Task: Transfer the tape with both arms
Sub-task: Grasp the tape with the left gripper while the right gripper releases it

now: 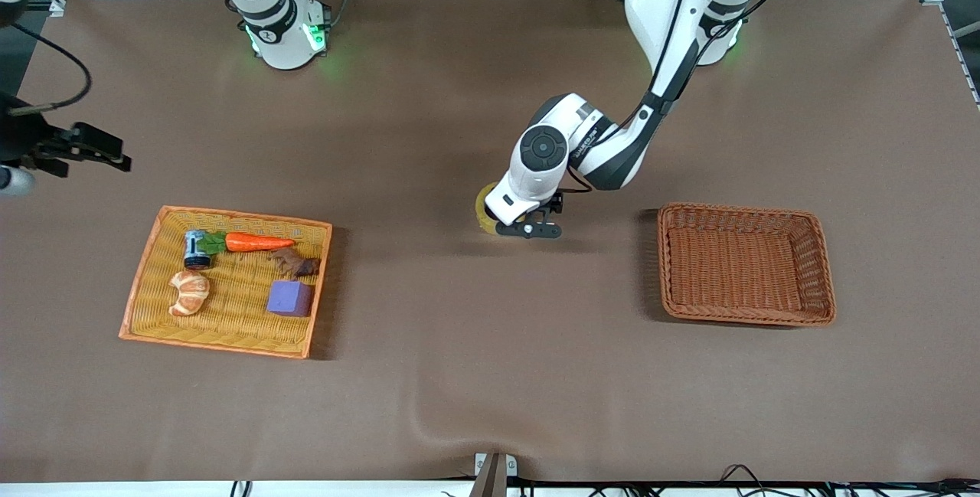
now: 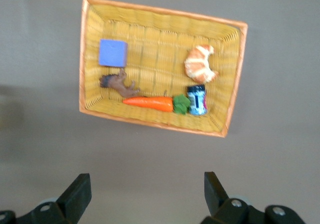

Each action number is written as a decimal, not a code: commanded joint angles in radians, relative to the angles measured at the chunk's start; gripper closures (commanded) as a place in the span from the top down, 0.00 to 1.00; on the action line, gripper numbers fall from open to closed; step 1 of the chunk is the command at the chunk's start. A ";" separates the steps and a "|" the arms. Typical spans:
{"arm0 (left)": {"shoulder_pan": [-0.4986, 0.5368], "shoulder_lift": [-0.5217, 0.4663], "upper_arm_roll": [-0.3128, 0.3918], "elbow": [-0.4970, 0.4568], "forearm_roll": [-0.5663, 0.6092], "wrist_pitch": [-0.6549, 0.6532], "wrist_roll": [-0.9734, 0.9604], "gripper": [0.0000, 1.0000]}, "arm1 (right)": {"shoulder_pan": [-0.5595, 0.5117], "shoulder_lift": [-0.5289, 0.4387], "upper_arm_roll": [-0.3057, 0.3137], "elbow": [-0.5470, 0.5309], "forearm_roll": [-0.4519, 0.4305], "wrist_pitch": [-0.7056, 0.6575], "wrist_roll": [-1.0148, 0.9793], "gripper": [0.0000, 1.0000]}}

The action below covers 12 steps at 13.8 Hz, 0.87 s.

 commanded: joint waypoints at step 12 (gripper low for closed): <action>0.041 -0.103 0.011 -0.010 0.028 -0.056 -0.008 0.00 | -0.014 -0.182 0.022 -0.164 -0.005 0.045 0.034 1.00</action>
